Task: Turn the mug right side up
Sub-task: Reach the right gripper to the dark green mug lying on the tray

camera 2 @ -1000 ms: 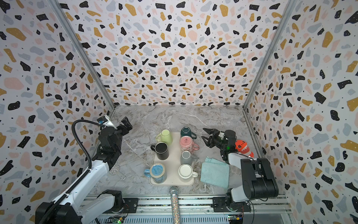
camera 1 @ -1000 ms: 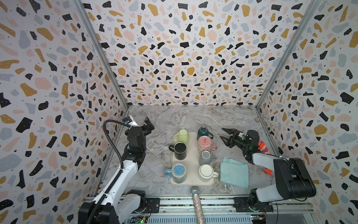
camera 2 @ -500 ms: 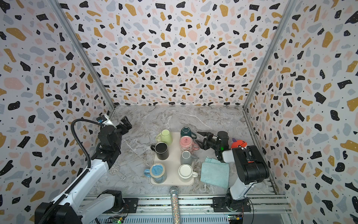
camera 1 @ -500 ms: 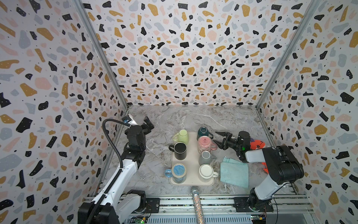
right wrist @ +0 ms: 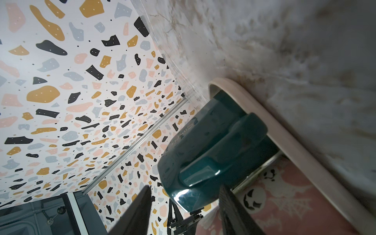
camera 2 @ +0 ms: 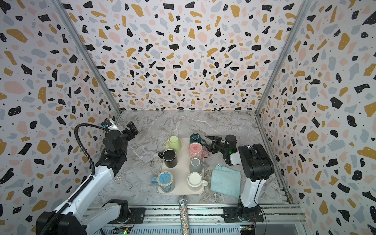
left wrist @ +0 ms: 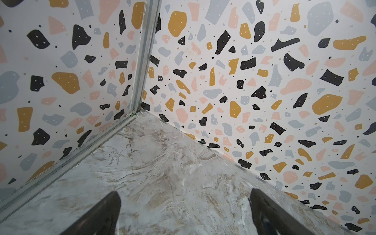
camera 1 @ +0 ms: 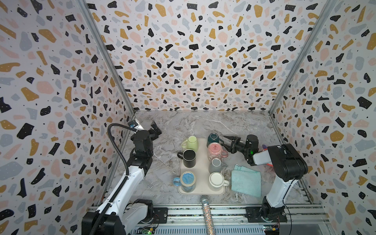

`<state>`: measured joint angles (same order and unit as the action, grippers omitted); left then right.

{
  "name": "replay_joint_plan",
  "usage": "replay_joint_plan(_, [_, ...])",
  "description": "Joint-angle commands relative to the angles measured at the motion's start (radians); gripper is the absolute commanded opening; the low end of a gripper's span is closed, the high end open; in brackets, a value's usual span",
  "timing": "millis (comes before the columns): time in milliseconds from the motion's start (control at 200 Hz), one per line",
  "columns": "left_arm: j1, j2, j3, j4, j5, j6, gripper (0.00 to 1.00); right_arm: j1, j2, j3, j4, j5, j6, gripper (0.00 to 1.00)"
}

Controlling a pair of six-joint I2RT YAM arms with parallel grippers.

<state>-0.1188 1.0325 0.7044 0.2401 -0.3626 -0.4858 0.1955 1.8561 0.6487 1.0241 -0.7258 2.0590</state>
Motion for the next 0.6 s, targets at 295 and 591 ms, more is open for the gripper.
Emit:
replay_joint_plan(295, [0.008,0.009,0.035,0.018,-0.026,0.019,1.00,0.009,0.086,0.077,0.050,-0.004,0.025,0.55])
replay_joint_plan(591, [0.011,0.012,0.038,0.018,-0.029,0.021,1.00,0.012,0.132,0.112,0.070,0.012,0.039,0.53])
